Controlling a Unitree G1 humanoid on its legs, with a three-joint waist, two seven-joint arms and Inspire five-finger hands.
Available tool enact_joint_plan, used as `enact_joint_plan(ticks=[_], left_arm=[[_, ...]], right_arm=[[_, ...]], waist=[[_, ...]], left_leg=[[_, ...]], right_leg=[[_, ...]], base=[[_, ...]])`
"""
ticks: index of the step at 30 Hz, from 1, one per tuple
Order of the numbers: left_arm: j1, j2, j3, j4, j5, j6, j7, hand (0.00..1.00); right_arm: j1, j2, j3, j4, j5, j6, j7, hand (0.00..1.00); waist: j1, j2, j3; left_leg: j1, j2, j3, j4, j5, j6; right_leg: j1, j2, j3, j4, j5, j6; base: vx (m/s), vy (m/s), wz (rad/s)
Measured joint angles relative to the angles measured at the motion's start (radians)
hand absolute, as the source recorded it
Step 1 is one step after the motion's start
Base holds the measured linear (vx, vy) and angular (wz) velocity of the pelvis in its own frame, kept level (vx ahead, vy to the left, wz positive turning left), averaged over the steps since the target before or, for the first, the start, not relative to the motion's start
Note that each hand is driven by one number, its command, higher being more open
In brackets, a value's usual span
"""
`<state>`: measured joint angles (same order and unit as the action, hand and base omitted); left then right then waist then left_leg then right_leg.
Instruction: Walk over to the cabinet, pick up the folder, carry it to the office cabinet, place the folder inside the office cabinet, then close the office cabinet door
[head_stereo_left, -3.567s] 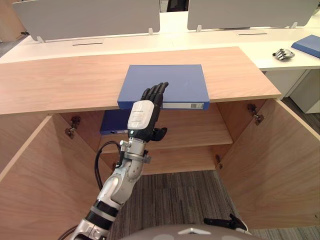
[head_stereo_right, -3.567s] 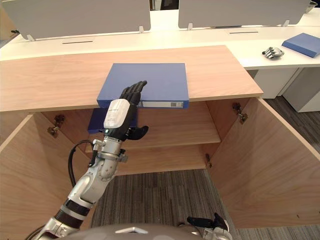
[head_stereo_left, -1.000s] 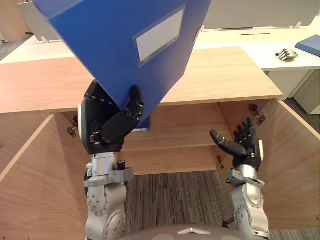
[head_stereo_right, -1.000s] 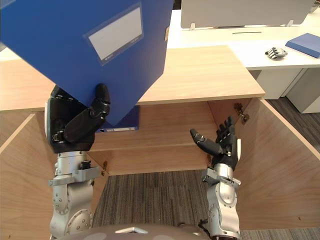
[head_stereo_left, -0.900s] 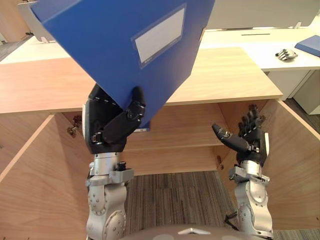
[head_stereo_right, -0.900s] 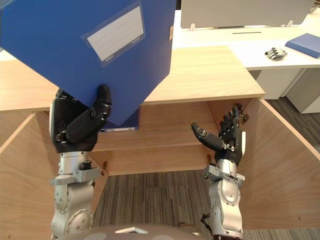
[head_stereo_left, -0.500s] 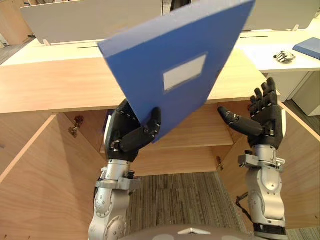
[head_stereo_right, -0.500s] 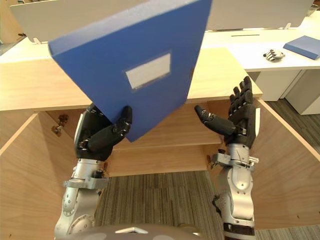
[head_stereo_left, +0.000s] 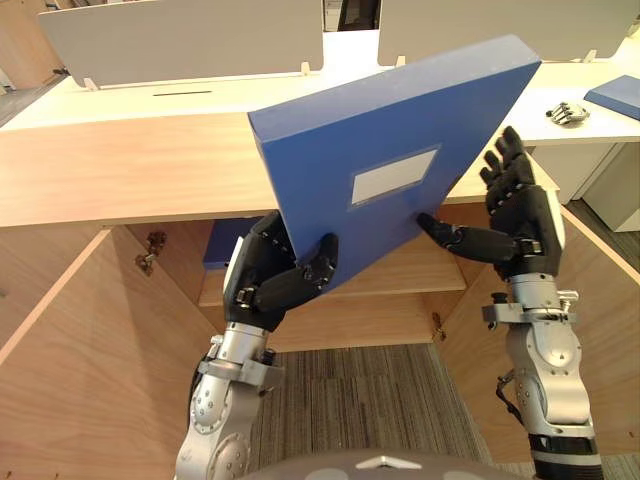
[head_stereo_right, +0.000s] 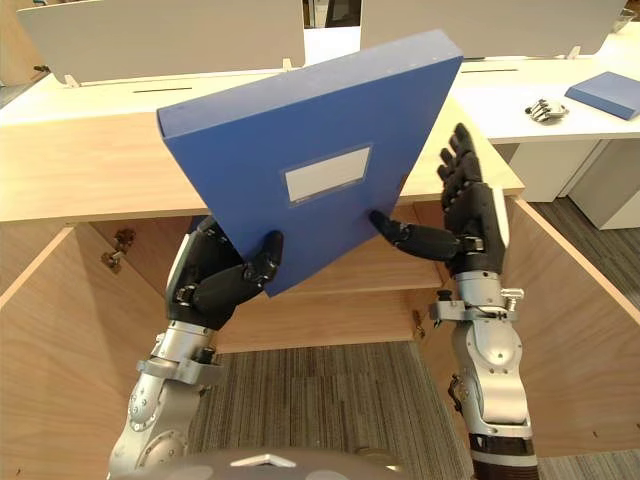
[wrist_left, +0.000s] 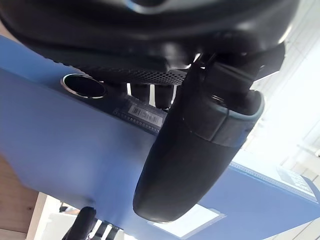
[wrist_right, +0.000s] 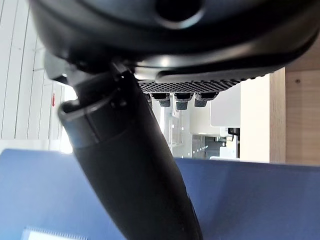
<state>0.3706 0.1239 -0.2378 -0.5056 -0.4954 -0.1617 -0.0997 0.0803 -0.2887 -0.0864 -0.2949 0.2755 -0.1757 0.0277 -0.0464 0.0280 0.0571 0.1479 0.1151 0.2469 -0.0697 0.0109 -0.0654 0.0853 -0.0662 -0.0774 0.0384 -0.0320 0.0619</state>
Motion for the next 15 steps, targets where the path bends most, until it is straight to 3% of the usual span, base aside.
enact_joint_plan(ticks=[11, 12, 15], left_arm=[[-0.01, 0.033, -0.011, 0.031, 0.035, 0.0, -0.004, 0.0], [-0.013, 0.038, -0.011, 0.033, 0.035, 0.0, -0.004, 0.0], [-0.032, 0.062, -0.007, 0.038, 0.034, 0.0, -0.005, 0.0]], right_arm=[[-0.019, -0.049, 0.055, 0.027, -0.04, 0.001, 0.056, 1.0], [-0.027, -0.066, 0.071, 0.036, -0.04, 0.001, 0.056, 0.0], [-0.037, -0.098, 0.078, 0.053, -0.04, 0.002, 0.055, 0.0]], waist=[[0.015, -0.002, -0.014], [0.015, -0.002, -0.015], [0.02, -0.002, -0.017]], left_leg=[[0.004, 0.0, 0.002, 0.0, 0.0, 0.0], [0.005, 0.0, 0.003, 0.0, 0.0, 0.0], [0.005, 0.0, 0.003, 0.0, 0.0, 0.0]], right_leg=[[0.002, 0.0, 0.001, 0.001, 0.0, 0.0], [0.003, 0.0, 0.002, 0.001, 0.0, 0.0], [0.003, 0.0, 0.002, 0.001, 0.0, 0.0]], base=[[0.0, 0.0, 0.0], [0.0, 0.0, 0.0], [0.0, 0.0, 0.0]])
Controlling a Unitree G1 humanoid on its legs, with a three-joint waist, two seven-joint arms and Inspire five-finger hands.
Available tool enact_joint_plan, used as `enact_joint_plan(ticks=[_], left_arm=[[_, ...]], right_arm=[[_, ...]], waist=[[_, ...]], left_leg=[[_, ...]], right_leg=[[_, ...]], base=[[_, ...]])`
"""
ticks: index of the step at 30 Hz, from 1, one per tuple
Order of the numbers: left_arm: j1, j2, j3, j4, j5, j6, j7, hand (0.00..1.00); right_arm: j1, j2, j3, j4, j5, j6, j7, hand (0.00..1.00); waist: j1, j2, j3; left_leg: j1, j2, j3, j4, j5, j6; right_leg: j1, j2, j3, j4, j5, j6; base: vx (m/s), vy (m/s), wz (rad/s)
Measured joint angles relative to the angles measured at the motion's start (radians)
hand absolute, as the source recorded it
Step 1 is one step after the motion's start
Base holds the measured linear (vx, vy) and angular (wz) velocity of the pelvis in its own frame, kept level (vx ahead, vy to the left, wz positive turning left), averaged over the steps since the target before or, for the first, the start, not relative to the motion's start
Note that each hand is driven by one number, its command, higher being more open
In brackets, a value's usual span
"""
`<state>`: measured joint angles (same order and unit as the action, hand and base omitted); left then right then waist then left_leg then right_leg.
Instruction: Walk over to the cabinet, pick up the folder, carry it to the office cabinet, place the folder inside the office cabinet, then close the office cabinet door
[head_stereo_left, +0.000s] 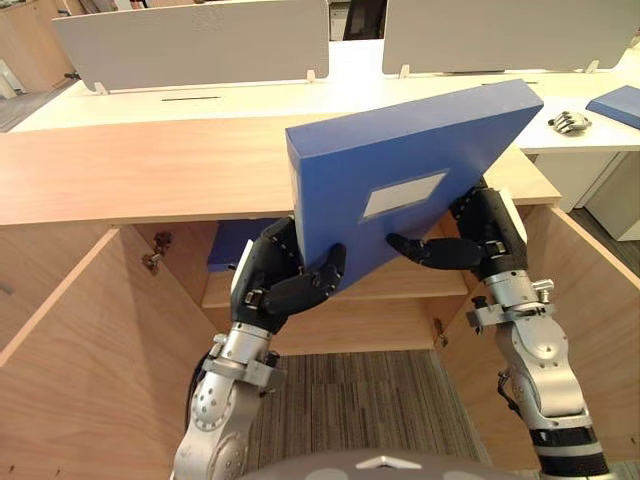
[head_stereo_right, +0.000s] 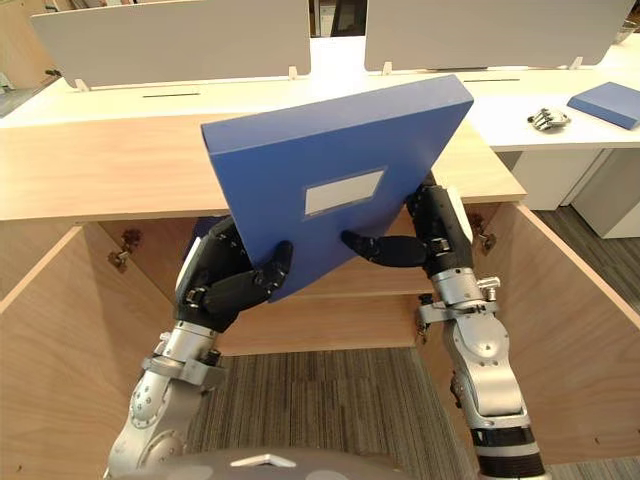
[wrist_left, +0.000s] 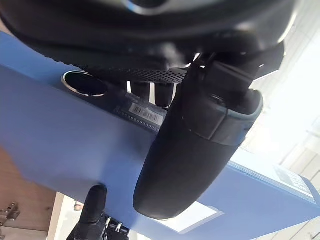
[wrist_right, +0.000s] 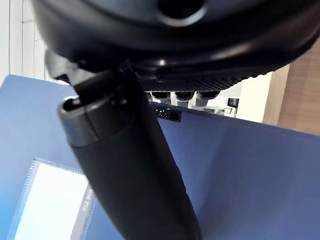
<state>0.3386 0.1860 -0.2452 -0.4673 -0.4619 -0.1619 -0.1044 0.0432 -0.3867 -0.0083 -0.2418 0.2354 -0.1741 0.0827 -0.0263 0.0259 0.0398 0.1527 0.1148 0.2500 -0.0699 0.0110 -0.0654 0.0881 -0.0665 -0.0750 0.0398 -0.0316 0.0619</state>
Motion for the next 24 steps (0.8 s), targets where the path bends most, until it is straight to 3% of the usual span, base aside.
enact_joint_plan(ticks=[5, 6, 14, 24], left_arm=[[-0.006, 0.006, 0.008, 0.003, 0.0, 0.0, -0.006, 0.0], [-0.01, 0.006, 0.017, 0.01, -0.001, 0.0, -0.007, 1.0], [-0.029, 0.014, 0.076, 0.087, -0.001, -0.009, 0.011, 1.0], [-0.051, -0.006, 0.098, 0.135, 0.044, -0.012, 0.011, 1.0]], right_arm=[[-0.032, -0.037, 0.012, 0.029, 0.0, 0.002, 0.001, 0.0], [-0.035, -0.05, 0.013, 0.038, 0.0, 0.002, 0.002, 0.0], [-0.035, -0.086, 0.049, 0.069, -0.044, 0.013, 0.045, 0.0], [-0.035, -0.007, 0.068, 0.105, -0.078, 0.029, 0.038, 0.0]], waist=[[0.0, 0.0, -0.001], [0.001, -0.001, -0.002], [0.006, -0.004, -0.007], [0.009, -0.006, -0.01]], left_leg=[[0.0, 0.0, 0.001, -0.001, 0.0, 0.0], [0.0, 0.0, 0.001, -0.001, 0.0, 0.0], [-0.001, 0.0, 0.001, -0.001, 0.0, 0.0], [0.0, -0.001, 0.0, -0.002, 0.0, 0.0]], right_leg=[[0.0, 0.0, 0.001, -0.001, 0.0, 0.0], [0.0, 0.0, 0.001, -0.001, 0.0, -0.001], [-0.001, 0.0, 0.0, -0.001, 0.001, -0.001], [0.0, 0.0, -0.001, -0.002, 0.001, -0.001]], base=[[0.0, 0.0, 0.0], [0.0, 0.0, 0.0], [0.0, 0.0, 0.0], [0.0, 0.0, 0.0]])
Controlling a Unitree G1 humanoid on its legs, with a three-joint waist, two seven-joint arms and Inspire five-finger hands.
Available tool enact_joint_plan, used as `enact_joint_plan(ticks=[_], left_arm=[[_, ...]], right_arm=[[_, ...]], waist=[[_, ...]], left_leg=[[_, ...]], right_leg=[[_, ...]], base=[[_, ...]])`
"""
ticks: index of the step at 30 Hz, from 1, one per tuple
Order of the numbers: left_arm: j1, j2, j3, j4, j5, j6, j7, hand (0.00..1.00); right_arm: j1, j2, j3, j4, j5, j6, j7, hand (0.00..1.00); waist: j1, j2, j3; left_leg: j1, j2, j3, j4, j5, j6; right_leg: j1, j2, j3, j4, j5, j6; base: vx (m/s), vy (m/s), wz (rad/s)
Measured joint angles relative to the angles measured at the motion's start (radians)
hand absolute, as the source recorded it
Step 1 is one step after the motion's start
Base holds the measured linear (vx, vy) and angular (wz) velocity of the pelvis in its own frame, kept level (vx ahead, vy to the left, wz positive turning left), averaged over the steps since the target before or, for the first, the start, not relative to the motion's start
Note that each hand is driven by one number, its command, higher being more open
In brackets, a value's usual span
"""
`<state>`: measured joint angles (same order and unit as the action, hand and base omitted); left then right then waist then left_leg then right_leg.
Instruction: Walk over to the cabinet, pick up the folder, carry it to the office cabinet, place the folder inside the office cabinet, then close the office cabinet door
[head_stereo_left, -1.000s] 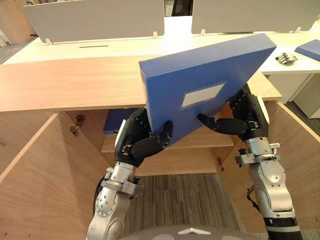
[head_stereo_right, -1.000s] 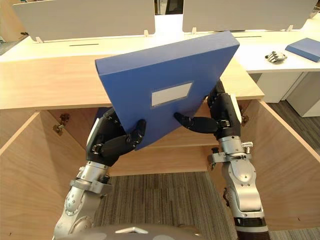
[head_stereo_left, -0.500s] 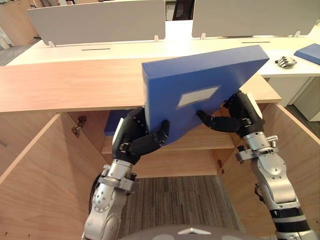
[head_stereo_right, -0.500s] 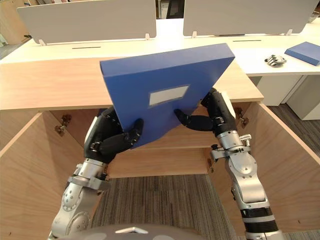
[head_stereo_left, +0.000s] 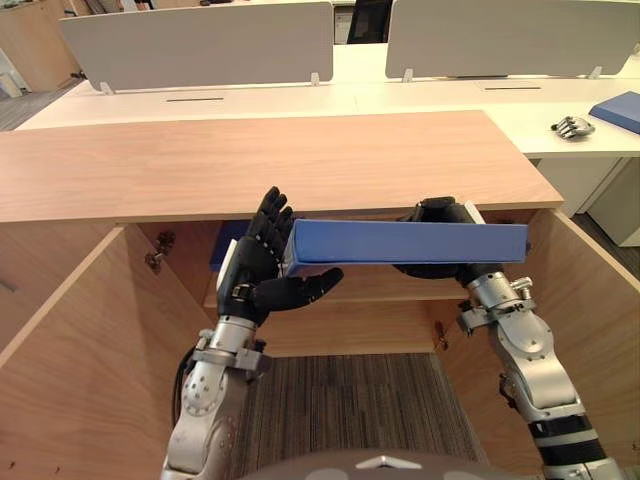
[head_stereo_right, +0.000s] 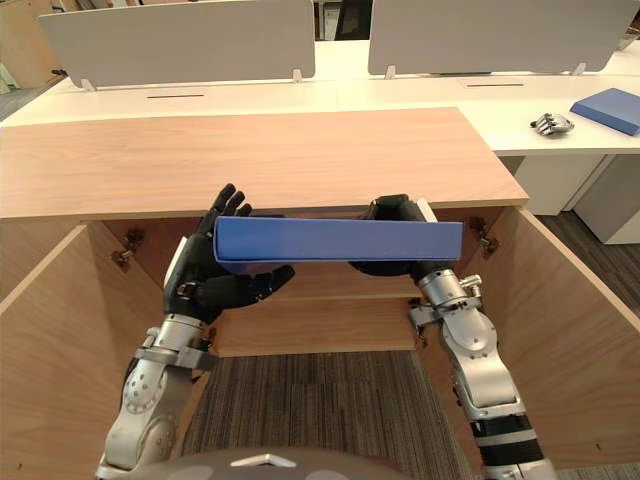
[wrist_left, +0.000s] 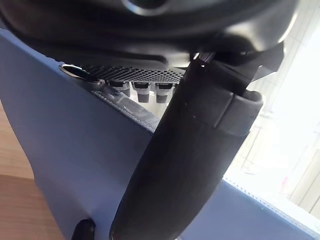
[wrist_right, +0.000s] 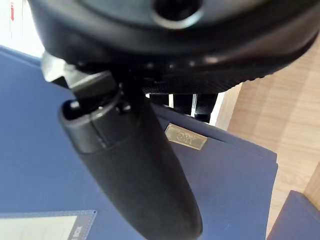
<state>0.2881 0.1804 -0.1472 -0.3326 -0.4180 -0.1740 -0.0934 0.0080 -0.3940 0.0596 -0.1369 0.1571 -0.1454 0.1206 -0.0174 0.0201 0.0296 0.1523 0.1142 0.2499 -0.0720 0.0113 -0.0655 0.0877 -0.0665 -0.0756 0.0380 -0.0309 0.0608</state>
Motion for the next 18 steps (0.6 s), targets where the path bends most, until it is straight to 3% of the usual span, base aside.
enact_joint_plan(ticks=[11, 18], left_arm=[[-0.012, -0.065, 0.068, 0.014, 0.038, 0.0, 0.014, 1.0], [-0.004, -0.136, 0.267, 0.014, 0.058, -0.001, 0.072, 1.0]], right_arm=[[0.0, 0.099, -0.001, 0.018, -0.002, 0.015, 0.0, 0.0], [0.01, 0.224, -0.091, -0.016, 0.002, 0.015, -0.016, 0.0]], waist=[[0.003, 0.0, 0.0], [0.006, -0.001, 0.001]], left_leg=[[0.001, -0.001, -0.002, -0.003, 0.0, 0.0], [0.001, -0.002, -0.012, -0.003, 0.0, 0.0]], right_leg=[[0.001, -0.001, -0.002, -0.002, 0.0, 0.0], [0.004, -0.002, -0.011, -0.006, 0.0, 0.0]], base=[[0.0, 0.0, 0.0], [0.0, 0.0, 0.03]])
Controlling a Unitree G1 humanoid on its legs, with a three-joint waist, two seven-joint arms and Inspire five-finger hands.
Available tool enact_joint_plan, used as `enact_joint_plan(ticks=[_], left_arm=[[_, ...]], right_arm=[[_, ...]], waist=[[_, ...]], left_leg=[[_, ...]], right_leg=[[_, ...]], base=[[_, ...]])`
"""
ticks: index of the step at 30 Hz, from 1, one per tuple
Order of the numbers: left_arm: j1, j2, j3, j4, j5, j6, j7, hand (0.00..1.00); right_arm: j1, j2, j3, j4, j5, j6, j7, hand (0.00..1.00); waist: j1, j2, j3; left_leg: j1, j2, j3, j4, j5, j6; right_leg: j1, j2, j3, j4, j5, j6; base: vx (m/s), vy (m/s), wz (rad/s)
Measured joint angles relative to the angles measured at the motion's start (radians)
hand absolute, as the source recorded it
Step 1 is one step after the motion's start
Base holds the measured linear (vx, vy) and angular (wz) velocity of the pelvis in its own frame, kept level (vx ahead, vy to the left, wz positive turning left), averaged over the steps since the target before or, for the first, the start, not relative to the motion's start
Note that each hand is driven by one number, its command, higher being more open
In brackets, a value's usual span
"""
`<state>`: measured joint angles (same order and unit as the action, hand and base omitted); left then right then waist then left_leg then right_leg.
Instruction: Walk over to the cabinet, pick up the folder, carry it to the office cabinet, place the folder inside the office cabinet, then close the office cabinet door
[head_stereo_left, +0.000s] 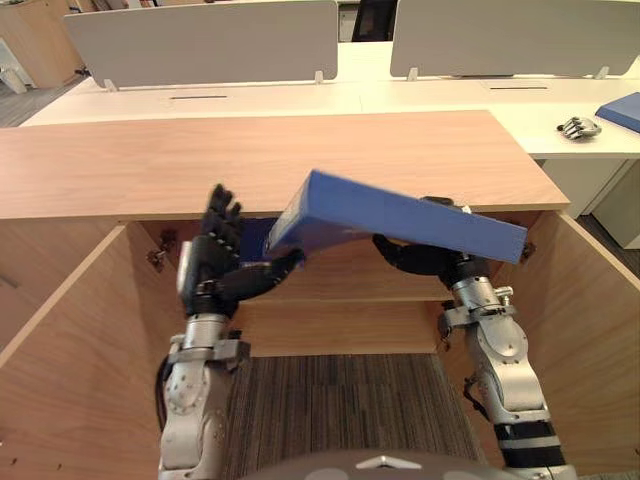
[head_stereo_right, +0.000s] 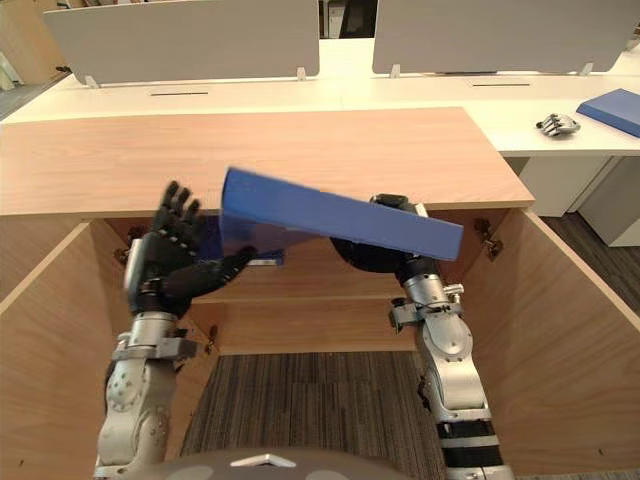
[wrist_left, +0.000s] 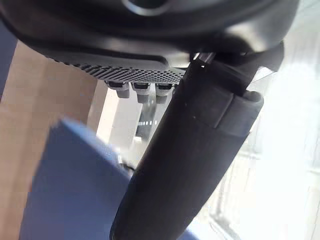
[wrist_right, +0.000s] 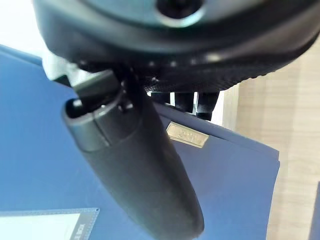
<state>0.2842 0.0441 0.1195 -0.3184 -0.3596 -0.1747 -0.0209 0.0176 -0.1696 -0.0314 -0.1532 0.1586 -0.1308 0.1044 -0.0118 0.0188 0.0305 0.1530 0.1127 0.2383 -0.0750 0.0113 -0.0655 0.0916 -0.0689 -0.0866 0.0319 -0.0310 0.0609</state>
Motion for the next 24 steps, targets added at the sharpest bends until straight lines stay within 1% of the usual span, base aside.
enact_joint_plan(ticks=[3, 5, 8, 11, 13, 16, 18, 19, 24], left_arm=[[0.017, -0.029, 0.108, 0.0, 0.003, 0.0, 0.037, 1.0], [0.027, -0.047, 0.158, 0.003, 0.009, -0.002, 0.05, 1.0], [0.029, -0.063, 0.196, 0.041, 0.018, -0.015, 0.067, 1.0], [0.053, -0.084, 0.227, 0.097, 0.02, -0.015, 0.078, 1.0], [0.06, -0.099, 0.243, 0.185, 0.025, -0.014, 0.088, 1.0], [0.064, -0.105, 0.252, 0.286, 0.065, -0.01, 0.104, 1.0], [0.066, -0.105, 0.252, 0.398, 0.097, -0.006, 0.108, 1.0], [0.066, -0.105, 0.252, 0.427, 0.1, -0.001, 0.109, 1.0], [0.064, -0.104, 0.25, 0.687, 0.205, 0.053, 0.105, 1.0]], right_arm=[[0.041, 0.017, -0.062, -0.028, 0.0, 0.0, -0.009, 0.0], [0.049, 0.025, -0.08, -0.029, 0.001, 0.0, -0.021, 0.0], [0.074, 0.038, -0.11, -0.032, 0.008, 0.0, -0.023, 0.0], [0.093, 0.058, -0.111, -0.032, 0.058, 0.0, -0.024, 0.0], [0.111, 0.075, -0.111, -0.032, 0.111, 0.0, -0.022, 0.0], [0.132, 0.101, -0.104, -0.032, 0.168, 0.0, -0.013, 0.0], [0.163, 0.129, -0.09, -0.032, 0.219, 0.0, -0.006, 0.0], [0.172, 0.134, -0.081, -0.032, 0.233, 0.0, -0.005, 0.0], [0.274, 0.13, 0.059, -0.027, 0.272, 0.0, 0.022, 0.0]], waist=[[0.005, -0.002, 0.002], [0.004, -0.003, 0.004], [0.004, -0.004, 0.005], [0.002, -0.001, 0.01], [0.003, 0.0, 0.013], [0.003, -0.003, 0.021], [0.005, -0.006, 0.026], [0.005, -0.007, 0.026], [0.004, -0.014, 0.034]], left_leg=[[-0.002, 0.0, -0.005, -0.001, 0.0, 0.0], [-0.003, -0.001, -0.007, -0.002, 0.0, 0.0], [0.0, -0.002, -0.02, -0.007, 0.0, 0.0], [-0.007, -0.002, -0.028, -0.008, 0.0, -0.001], [-0.014, -0.002, -0.035, -0.008, 0.0, -0.001], [-0.014, -0.001, -0.036, -0.008, 0.0, -0.002], [-0.015, -0.002, -0.037, -0.008, -0.002, -0.003], [-0.015, -0.002, -0.037, -0.008, -0.003, -0.003], [-0.016, -0.002, -0.034, -0.007, -0.01, -0.003]], right_leg=[[0.002, -0.001, -0.006, -0.002, 0.0, 0.0], [0.006, -0.001, -0.01, -0.004, -0.001, 0.001], [0.02, -0.003, -0.022, -0.013, -0.005, 0.002], [0.018, -0.003, -0.029, -0.015, -0.007, 0.002], [0.015, -0.003, -0.036, -0.019, -0.007, 0.002], [0.013, -0.002, -0.039, -0.021, -0.007, 0.002], [0.013, -0.002, -0.039, -0.023, -0.007, 0.002], [0.013, -0.003, -0.039, -0.024, -0.007, 0.002], [0.012, -0.002, -0.036, -0.031, -0.01, 0.003]], base=[[0.0, 0.0, 0.06], [-0.01, 0.0, 0.06], [-0.03, -0.001, 0.13], [-0.01, -0.003, 0.07], [0.01, -0.003, 0.08], [0.01, 0.0, 0.02], [0.0, 0.0, 0.0], [0.0, 0.0, 0.0], [0.0, 0.0, 0.0]])
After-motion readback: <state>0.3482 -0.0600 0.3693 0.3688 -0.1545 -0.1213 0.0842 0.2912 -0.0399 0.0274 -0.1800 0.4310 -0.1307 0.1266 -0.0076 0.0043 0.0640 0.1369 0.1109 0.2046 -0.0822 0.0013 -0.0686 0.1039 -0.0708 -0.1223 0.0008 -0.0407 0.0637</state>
